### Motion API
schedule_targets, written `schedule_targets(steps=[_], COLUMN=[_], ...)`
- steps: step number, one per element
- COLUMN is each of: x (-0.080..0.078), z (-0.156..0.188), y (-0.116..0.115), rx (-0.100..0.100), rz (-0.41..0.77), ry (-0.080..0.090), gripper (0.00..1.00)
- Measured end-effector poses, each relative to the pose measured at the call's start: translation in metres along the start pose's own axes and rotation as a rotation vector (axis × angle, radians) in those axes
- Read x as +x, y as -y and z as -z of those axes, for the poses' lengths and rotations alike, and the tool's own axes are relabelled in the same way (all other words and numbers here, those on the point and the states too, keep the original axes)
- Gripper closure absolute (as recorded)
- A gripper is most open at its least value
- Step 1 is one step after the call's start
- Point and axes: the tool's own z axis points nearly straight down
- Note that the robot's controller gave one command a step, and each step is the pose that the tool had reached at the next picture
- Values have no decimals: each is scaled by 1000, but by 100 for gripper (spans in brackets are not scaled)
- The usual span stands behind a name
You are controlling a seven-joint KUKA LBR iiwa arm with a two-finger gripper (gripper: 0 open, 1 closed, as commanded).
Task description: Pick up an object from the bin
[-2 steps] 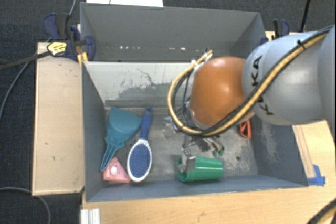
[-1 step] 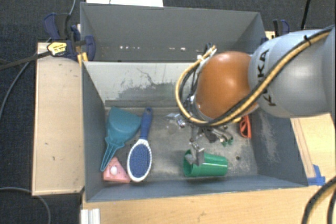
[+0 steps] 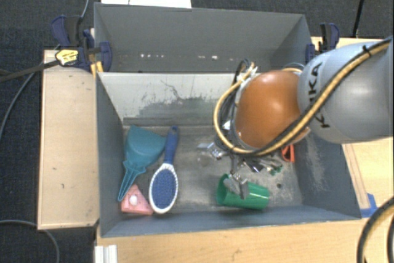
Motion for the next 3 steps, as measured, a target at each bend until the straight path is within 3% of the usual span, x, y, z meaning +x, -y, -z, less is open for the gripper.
schedule_targets(steps=[1,2,3], x=[13,26,28], z=[-1,-9,-21], y=[11,17,32], rx=[-1,1,19], rz=[-110,68,218], ry=[0,3,2], gripper=[0,0,100])
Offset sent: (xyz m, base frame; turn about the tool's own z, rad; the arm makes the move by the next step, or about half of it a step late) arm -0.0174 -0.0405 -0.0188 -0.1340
